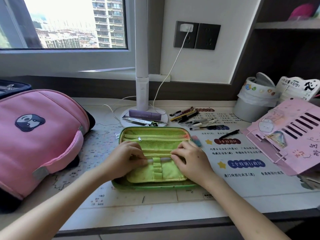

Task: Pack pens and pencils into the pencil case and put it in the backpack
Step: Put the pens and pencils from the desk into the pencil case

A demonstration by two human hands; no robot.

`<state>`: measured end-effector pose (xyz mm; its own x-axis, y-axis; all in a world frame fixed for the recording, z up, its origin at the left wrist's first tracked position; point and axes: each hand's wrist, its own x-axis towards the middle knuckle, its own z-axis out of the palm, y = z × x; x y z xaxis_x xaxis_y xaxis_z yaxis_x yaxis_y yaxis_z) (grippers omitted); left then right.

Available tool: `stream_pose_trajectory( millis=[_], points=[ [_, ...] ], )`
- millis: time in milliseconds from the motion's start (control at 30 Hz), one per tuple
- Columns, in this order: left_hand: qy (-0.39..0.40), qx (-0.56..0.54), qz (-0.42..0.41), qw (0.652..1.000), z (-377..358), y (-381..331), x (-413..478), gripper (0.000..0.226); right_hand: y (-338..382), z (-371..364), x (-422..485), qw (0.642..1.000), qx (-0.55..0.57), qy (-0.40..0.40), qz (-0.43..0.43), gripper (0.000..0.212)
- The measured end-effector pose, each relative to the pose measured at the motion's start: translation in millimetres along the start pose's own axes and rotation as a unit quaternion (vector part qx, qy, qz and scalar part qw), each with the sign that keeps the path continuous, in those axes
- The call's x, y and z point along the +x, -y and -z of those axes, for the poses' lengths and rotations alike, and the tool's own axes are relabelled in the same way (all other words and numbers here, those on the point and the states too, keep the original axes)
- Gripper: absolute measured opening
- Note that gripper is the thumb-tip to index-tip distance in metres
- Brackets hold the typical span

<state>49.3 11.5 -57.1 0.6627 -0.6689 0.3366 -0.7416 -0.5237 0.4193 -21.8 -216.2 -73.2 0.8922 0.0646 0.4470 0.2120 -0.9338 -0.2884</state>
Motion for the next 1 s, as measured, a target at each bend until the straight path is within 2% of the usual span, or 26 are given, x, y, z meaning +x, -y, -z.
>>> stream_pose_trajectory(
  millis=[67, 100, 167, 200, 267, 300, 333, 400, 533, 633, 667, 700, 733, 767, 800, 833, 867, 933, 1000],
  points=[
    [-0.003, 0.018, 0.008, 1.0, 3, 3, 4, 0.031, -7, 6, 2, 0.998, 0.057, -0.018, -0.036, 0.02],
    [-0.012, 0.024, 0.012, 1.0, 5, 4, 7, 0.031, -16, 10, 6, 0.994, 0.061, -0.058, -0.064, 0.021],
    [-0.052, -0.023, 0.047, 0.997, 11, 3, 13, 0.025, -47, 18, 25, 0.979, -0.009, -0.145, -0.146, 0.02],
    [-0.076, -0.063, 0.07, 0.993, 15, 1, 16, 0.015, -65, 22, 36, 0.968, -0.063, -0.15, -0.193, 0.021],
    [-0.129, -0.116, 0.097, 0.98, 21, 2, 24, 0.002, -96, 26, 57, 0.952, -0.155, -0.06, -0.255, 0.03],
    [-0.153, -0.127, 0.107, 0.974, 24, 2, 27, 0.006, -106, 27, 66, 0.944, -0.195, 0.004, -0.268, 0.034],
    [-0.17, -0.13, 0.116, 0.97, 26, 3, 29, 0.009, -114, 26, 73, 0.932, -0.236, 0.058, -0.268, 0.037],
    [-0.184, -0.131, 0.131, 0.965, 29, 5, 31, 0.008, -124, 23, 84, 0.913, -0.312, 0.117, -0.235, 0.038],
    [-0.181, -0.114, 0.134, 0.968, 30, 8, 25, 0.006, -131, 25, 90, 0.881, -0.429, 0.149, -0.131, 0.032],
    [-0.185, -0.118, 0.143, 0.965, 30, 9, 23, 0.006, -120, 36, 79, 0.894, -0.408, 0.106, -0.153, 0.028],
    [-0.188, -0.124, 0.143, 0.964, 30, 6, 23, 0.006, -112, 40, 73, 0.917, -0.359, 0.054, -0.163, 0.025],
    [-0.186, -0.13, 0.139, 0.964, 29, 2, 24, 0.006, -98, 42, 67, 0.948, -0.265, 0.001, -0.179, 0.022],
    [-0.177, -0.136, 0.136, 0.965, 27, -3, 24, 0.007, -79, 45, 59, 0.973, -0.114, -0.045, -0.197, 0.019],
    [-0.16, -0.147, 0.133, 0.967, 25, -11, 24, 0.012, -55, 45, 50, 0.972, 0.073, -0.063, -0.215, 0.016],
    [-0.135, -0.169, 0.131, 0.967, 23, -21, 24, 0.017, -29, 47, 43, 0.938, 0.259, -0.057, -0.224, 0.012],
    [-0.105, -0.203, 0.127, 0.965, 21, -31, 23, 0.023, -3, 46, 36, 0.885, 0.407, -0.043, -0.225, 0.009],
    [-0.075, -0.243, 0.122, 0.959, 19, -41, 23, 0.03, 19, 46, 30, 0.835, 0.505, -0.025, -0.216, 0.009],
    [-0.042, -0.297, 0.103, 0.948, 17, -57, 21, 0.04, 52, 42, 21, 0.786, 0.588, 0.0, -0.193, 0.01],
    [-0.035, -0.305, 0.085, 0.948, 15, -65, 17, 0.034, 72, 36, 17, 0.767, 0.618, 0.025, -0.169, 0.012]
  ],
)
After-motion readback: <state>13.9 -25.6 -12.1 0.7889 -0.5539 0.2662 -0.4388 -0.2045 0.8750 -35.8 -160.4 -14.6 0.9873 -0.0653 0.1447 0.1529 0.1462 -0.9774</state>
